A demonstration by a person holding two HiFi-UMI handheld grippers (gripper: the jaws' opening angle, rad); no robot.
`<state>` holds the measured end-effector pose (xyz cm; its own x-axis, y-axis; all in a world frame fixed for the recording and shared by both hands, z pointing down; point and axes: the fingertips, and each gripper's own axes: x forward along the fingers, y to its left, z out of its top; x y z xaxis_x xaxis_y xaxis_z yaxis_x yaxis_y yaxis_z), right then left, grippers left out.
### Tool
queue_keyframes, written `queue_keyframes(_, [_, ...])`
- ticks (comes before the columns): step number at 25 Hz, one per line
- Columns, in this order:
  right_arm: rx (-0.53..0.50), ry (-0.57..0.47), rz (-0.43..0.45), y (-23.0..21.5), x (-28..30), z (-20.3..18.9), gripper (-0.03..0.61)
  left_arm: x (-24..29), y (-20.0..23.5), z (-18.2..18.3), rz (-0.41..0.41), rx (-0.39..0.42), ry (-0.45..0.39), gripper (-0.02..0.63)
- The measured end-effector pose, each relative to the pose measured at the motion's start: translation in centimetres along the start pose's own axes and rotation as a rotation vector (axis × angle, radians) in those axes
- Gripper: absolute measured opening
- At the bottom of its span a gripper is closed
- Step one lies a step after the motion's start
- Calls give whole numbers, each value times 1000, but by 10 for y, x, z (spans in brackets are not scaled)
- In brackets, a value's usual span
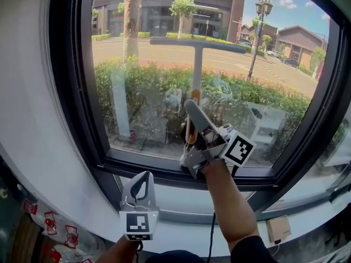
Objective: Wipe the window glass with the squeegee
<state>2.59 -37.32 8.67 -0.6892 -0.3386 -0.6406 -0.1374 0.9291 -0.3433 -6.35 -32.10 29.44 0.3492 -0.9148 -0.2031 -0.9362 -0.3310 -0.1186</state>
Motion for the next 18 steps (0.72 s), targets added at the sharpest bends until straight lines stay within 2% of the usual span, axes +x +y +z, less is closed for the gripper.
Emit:
queue_keyframes(4, [60, 17, -49, -16, -50, -43, 43, 3, -15, -32, -23, -19, 71, 18])
queue_keyframes(9, [143, 34, -124, -30, -108, -91, 43, 4, -32, -44, -49, -39, 98, 18])
queue_keyframes(14, [189, 39, -179, -39, -148, -115, 43, 0, -46, -65, -60, -49, 148, 18])
queue_keyframes(18, [172, 66, -206, -44, -162, -119, 43, -2, -54, -72, -65, -55, 172, 18])
